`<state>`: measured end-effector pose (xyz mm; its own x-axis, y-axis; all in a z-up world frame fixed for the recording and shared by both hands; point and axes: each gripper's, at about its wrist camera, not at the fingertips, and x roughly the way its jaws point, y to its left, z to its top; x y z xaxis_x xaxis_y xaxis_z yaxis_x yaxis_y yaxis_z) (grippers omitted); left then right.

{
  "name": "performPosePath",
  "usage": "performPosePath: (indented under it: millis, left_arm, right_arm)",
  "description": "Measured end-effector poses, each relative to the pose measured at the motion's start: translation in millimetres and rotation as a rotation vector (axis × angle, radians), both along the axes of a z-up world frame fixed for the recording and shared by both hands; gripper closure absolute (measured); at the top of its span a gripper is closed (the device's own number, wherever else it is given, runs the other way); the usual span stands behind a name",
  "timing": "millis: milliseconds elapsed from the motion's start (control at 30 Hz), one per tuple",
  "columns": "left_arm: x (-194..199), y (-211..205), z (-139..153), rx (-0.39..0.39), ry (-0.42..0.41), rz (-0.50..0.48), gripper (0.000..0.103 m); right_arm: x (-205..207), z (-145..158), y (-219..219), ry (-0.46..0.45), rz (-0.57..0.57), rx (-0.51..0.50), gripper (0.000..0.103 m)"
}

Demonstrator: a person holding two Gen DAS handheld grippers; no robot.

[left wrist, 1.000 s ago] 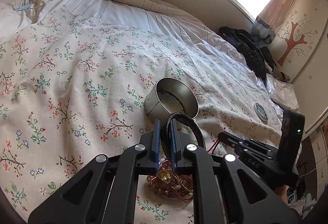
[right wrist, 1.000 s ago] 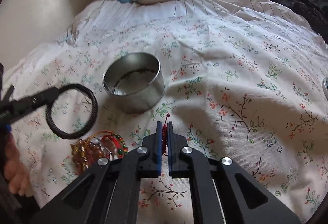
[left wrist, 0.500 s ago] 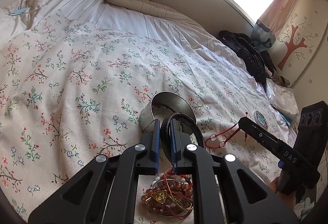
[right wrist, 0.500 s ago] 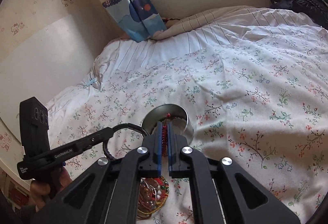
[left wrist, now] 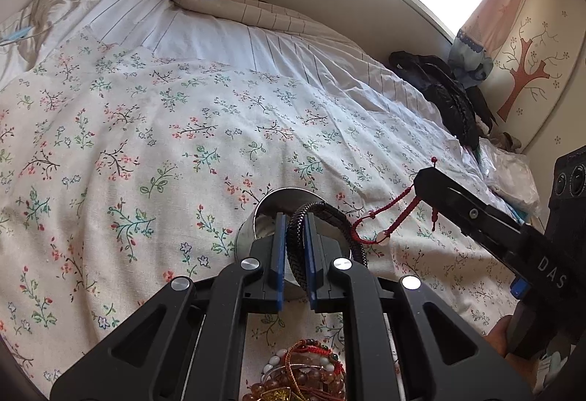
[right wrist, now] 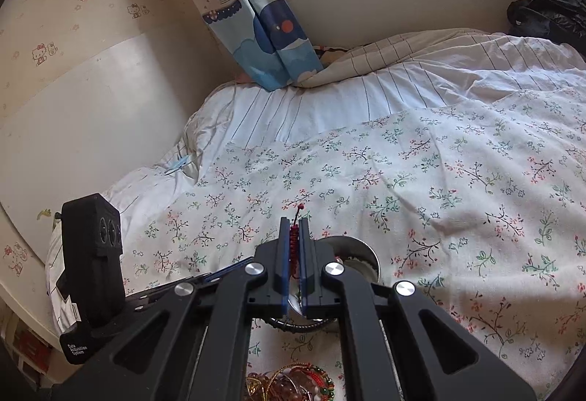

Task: Organize jewelry
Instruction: 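Carry both held bracelets over the silver tin, then open both tools to drop the bracelets into the silver tin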

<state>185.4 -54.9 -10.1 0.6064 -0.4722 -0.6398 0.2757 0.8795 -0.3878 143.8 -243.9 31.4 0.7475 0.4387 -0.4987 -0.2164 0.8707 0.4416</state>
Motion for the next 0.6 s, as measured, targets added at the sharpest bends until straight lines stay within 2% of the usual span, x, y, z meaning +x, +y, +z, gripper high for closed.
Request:
performPosePath:
  millis: [233, 367, 400, 433, 467, 600]
  left_arm:
    - [13, -8, -6, 0.006, 0.004, -0.008, 0.094]
    - [21, -12, -16, 0.026, 0.035, -0.008, 0.094]
    - [23, -12, -19, 0.030, 0.049, -0.005, 0.094]
    - [23, -12, -22, 0.040, 0.055, 0.001, 0.092]
    - [24, -11, -24, 0.050, 0.057, 0.007, 0.090]
    - [22, -4, -25, 0.062, 0.051, 0.034, 0.077]
  right_arm:
    - [15, -12, 4, 0.023, 0.009, -0.015, 0.098]
    - [25, -24, 7, 0.074, 0.024, -0.017, 0.095]
    - [26, -27, 6, 0.081, 0.016, -0.012, 0.078]
    - [25, -28, 4, 0.076, 0.004, -0.012, 0.056]
    - [24, -28, 3, 0.071, -0.005, -0.018, 0.052]
    - [22, -27, -4, 0.065, -0.024, -0.015, 0.052]
